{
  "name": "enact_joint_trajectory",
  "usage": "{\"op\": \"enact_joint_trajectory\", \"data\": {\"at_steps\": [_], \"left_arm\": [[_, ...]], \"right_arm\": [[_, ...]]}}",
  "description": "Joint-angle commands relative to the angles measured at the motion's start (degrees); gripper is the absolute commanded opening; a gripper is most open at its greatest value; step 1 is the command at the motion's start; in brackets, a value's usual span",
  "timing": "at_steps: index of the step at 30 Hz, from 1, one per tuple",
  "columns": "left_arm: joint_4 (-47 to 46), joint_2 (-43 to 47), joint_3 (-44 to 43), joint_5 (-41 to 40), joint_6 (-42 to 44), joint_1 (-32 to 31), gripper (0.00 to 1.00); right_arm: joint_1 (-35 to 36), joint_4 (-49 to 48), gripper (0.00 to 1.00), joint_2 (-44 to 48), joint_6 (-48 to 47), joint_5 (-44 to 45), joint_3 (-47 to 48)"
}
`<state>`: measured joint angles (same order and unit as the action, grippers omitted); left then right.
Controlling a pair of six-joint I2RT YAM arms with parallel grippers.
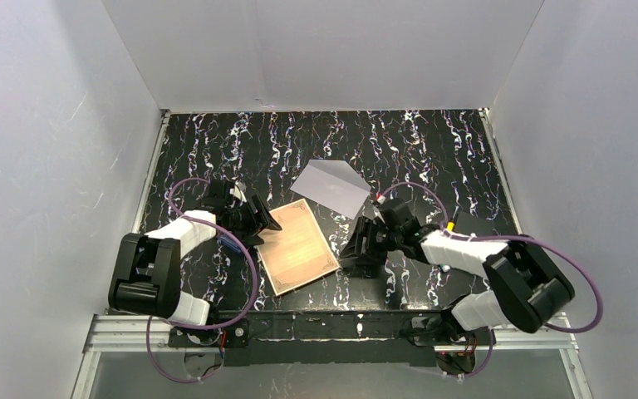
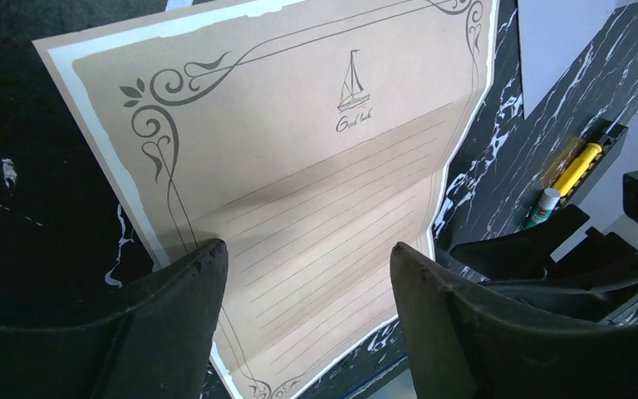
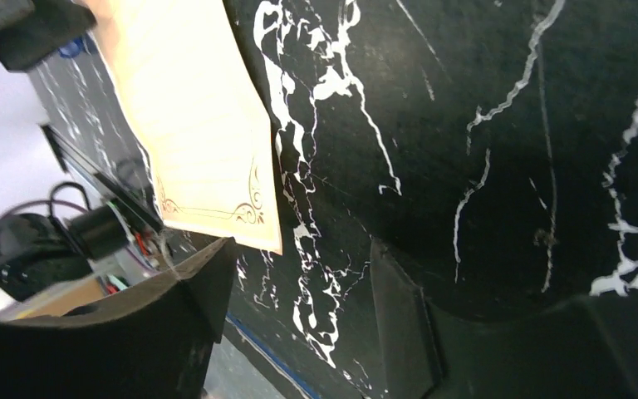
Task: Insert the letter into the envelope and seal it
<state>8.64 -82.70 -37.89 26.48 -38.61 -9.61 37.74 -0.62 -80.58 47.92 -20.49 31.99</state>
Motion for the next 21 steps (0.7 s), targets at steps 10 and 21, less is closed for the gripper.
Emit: {"op": "enact_joint_trajectory", "data": {"at_steps": [10,21], "left_arm": [[-1.46,1.39,3.00,1.14,-4.49,-0.15,0.65],[-6.28,7.09,1.82,9.80,-1.79,-0.15,0.57]], "right_arm": [[3.28,-20.72,0.64,-3.99,18.79,1.18,-5.60],[1.36,18.12,0.01,-8.37,-3.66,1.97,10.92]]}}
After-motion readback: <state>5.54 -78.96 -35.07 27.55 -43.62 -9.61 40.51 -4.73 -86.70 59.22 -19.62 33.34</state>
